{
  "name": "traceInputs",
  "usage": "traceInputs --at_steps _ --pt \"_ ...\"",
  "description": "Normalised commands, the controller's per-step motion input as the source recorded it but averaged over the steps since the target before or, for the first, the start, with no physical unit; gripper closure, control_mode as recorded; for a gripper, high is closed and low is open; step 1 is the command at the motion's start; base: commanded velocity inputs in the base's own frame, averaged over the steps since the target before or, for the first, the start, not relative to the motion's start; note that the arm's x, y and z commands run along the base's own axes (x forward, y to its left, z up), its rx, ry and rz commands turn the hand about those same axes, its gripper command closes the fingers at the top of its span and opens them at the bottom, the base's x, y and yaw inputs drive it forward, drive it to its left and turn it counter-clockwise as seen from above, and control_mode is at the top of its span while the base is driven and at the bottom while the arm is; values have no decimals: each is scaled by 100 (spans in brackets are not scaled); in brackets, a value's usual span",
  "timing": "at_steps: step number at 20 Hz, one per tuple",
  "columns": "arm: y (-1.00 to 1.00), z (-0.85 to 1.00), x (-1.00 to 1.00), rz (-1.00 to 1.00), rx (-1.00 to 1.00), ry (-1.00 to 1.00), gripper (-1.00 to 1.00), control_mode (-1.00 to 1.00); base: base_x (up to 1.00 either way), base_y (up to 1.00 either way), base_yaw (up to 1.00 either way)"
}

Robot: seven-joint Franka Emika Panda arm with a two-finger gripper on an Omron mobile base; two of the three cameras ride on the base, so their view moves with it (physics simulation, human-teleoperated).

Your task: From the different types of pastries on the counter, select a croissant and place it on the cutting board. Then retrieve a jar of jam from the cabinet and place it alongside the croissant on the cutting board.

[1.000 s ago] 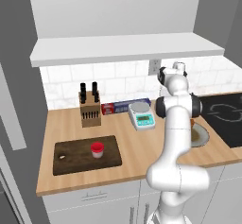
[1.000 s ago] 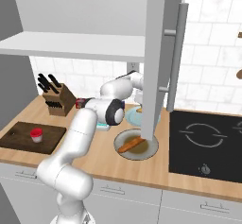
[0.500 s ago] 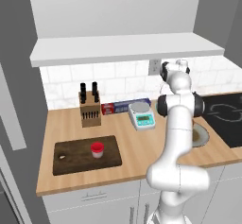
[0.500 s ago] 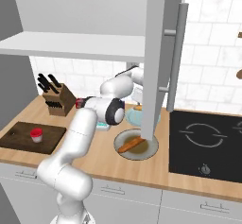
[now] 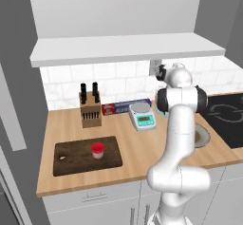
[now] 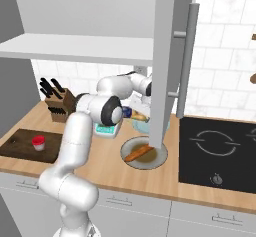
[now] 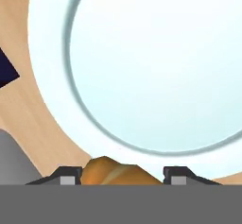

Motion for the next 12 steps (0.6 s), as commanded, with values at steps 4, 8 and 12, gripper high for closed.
traceInputs --at_steps 4,8,12 --pt "59 -8 -73 0 -6 -38 100 -100 0 0 0" --pt "56 0 -74 0 -7 -38 100 -100 0 0 0" --pt "64 0 -66 0 -10 -39 100 -100 0 0 0"
